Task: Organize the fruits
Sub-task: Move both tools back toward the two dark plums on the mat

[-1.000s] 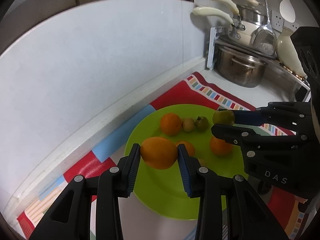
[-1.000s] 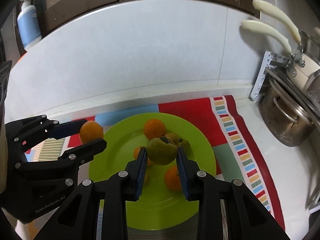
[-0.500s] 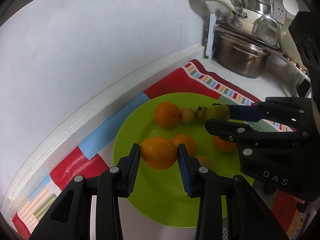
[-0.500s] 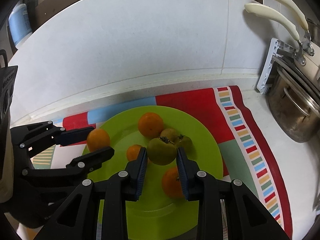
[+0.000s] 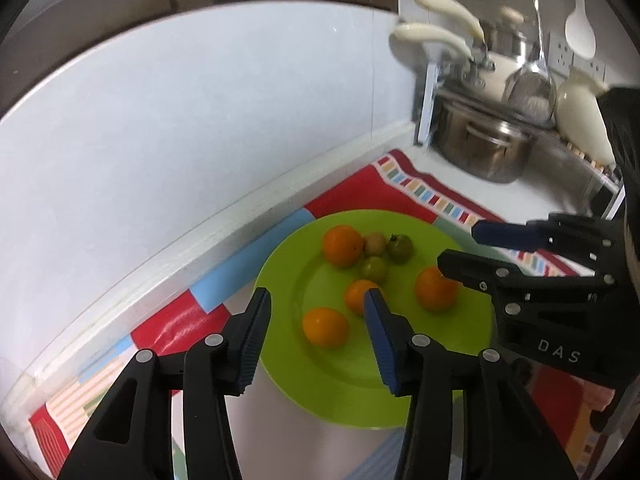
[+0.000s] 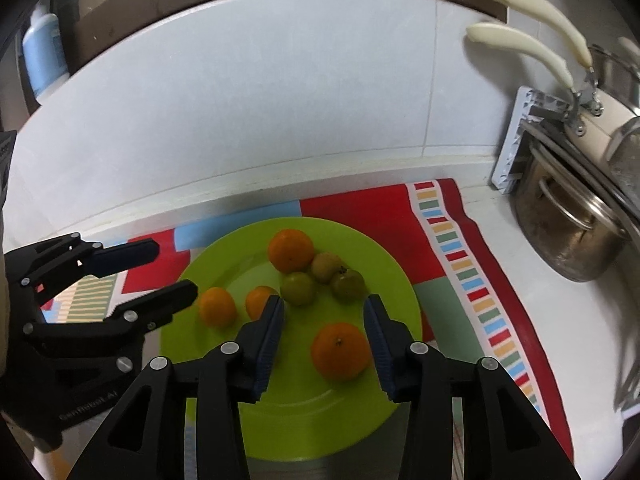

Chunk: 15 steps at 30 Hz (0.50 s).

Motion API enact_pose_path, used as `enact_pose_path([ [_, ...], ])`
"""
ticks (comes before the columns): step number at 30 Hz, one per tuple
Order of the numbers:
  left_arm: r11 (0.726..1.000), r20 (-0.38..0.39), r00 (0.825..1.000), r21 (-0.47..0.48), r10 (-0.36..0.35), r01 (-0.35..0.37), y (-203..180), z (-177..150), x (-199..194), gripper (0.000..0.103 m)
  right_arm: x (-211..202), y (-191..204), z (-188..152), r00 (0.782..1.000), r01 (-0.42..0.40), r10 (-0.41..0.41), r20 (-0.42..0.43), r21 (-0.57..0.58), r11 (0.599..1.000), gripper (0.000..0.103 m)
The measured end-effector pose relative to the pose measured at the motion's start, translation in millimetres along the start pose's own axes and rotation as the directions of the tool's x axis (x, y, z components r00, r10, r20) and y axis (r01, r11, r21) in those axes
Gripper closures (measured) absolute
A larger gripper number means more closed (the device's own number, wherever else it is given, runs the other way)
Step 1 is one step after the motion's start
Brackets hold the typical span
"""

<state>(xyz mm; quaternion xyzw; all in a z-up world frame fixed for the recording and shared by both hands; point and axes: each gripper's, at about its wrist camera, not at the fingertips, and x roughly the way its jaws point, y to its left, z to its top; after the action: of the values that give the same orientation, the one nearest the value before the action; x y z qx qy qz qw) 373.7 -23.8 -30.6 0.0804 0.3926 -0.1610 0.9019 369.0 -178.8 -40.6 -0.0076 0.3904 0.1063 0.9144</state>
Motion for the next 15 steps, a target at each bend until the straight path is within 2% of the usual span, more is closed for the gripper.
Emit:
enact_pose_path([
  [8,0.999,0.065,0.998,-0.05,-0.008,0.012,-5.9,-3.1,-46.3,0.05,-48.3,6.4,-6.1,0.997,-0.015,0.014,0.072,0.01,1.0,0.06],
  [15,0.999,0.117,0.993,-0.046,-0.004,0.01,-18.6,-9.0,-86.0,0.041,-82.3,11.7,-16.6,0.994,-0.022,0.02,0.109,0.013,1.0,0.06],
])
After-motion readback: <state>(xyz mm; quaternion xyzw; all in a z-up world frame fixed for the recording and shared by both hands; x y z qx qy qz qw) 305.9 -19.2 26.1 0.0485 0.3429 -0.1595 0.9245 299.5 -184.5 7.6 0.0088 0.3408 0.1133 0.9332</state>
